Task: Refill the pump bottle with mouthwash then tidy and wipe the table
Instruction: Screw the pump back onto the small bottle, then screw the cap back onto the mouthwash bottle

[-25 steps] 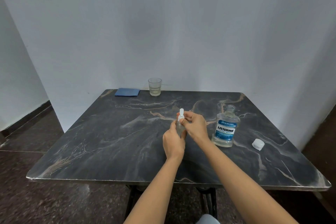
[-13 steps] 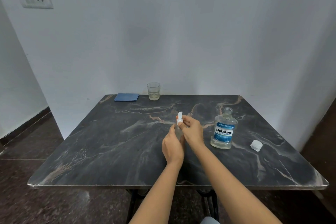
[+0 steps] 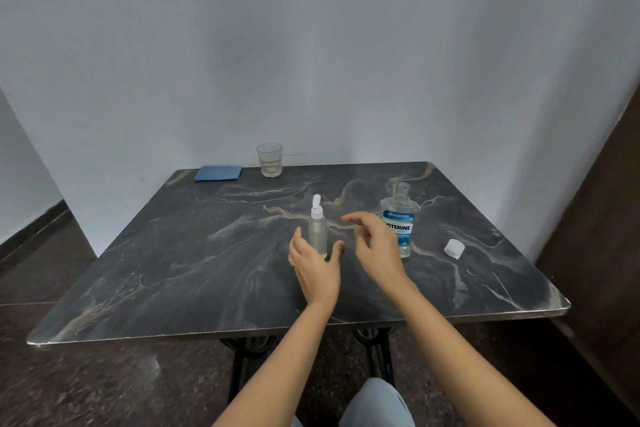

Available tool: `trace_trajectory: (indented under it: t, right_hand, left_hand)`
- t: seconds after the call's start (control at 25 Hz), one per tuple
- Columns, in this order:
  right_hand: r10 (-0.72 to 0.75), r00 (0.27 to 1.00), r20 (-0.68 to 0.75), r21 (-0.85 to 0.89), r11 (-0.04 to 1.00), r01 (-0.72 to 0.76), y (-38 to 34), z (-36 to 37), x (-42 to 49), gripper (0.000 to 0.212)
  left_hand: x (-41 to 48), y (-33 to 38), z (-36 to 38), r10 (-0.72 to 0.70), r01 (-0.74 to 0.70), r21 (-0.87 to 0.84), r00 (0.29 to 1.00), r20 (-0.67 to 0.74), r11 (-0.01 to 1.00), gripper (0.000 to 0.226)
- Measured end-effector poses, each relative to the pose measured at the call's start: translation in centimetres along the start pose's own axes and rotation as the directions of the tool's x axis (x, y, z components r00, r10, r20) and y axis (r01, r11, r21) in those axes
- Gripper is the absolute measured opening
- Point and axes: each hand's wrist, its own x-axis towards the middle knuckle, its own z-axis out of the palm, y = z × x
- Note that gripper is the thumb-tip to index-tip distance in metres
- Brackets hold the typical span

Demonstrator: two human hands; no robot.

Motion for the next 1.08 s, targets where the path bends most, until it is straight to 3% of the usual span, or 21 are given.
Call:
trace_trajectory:
  t: [0.08,0.12,0.24,0.32,0.4,0.48,0.6,0.76,0.84,0.96,1.08]
  right_hand:
    - [-0.072,0.984,-0.163,-0.052,0.997,0.064,1.0,-2.3,-1.5,0.030]
    - [-0.038,0.966,-0.256,-0.070,0.997,0.021,1.9,-3.5,-1.8,0.028]
    - [0.203,0.858,-0.471,-0.156,0.938,-0.308,5.6,-7.1,-1.3,0.025]
    - [0.381,0.814,-0.438,-0.287,0.799,-0.528,8.9,-9.4,-0.7,0.032]
    - [0.514,0.805,-0.295,-0.376,0.713,-0.593,11.5,-10.9,-0.5,0.043]
    - [0.542,0.825,-0.158,-0.428,0.715,-0.552,13.9,-11.2,-0.4,0.047]
    - [0.446,0.891,-0.087,-0.499,0.754,-0.426,16.2,-11.2,-0.4,0.038]
    - [0.323,0.928,-0.185,-0.246,0.899,-0.362,13.6,-12.4,1.7,0.029]
    - [0.228,0.956,-0.184,-0.075,0.967,-0.245,10.0,-13.3,4.2,0.028]
    - [0.075,0.996,0.039,0.050,0.996,-0.077,4.5,-13.9,7.9,0.033]
    - [0.016,0.959,0.282,-0.110,0.994,0.015,2.0,-13.6,10.2,0.033]
  left_hand:
    - [-2.1,0.4,1.2,0.034,-0.034,-0.001,0.998,-0.051,0.999,0.085]
    - [-2.9,0.8,2.0,0.050,-0.050,-0.009,0.997,-0.051,0.999,0.084]
    - [-4.1,2.5,4.1,0.045,-0.044,-0.030,0.998,0.038,0.999,0.083]
    - [-4.1,3.4,5.2,0.073,-0.067,-0.050,0.990,0.120,0.996,0.086]
    - [-3.8,3.9,6.1,0.097,-0.083,-0.080,0.977,0.191,0.993,0.088]
    - [-3.1,4.4,6.7,0.100,-0.076,-0.108,0.966,0.239,0.991,0.092]
    - [-1.8,5.4,7.3,0.102,-0.067,-0.133,0.956,0.275,0.989,0.096]
    - [0.4,6.4,7.4,0.092,-0.023,-0.181,0.920,0.382,0.983,0.094]
    - [1.5,6.6,7.4,0.111,-0.028,-0.188,0.886,0.449,0.982,0.089]
    - [2.6,6.7,7.7,0.124,-0.020,-0.201,0.844,0.522,0.979,0.070]
    - [2.5,7.0,8.3,0.113,-0.001,-0.207,0.842,0.528,0.978,0.046]
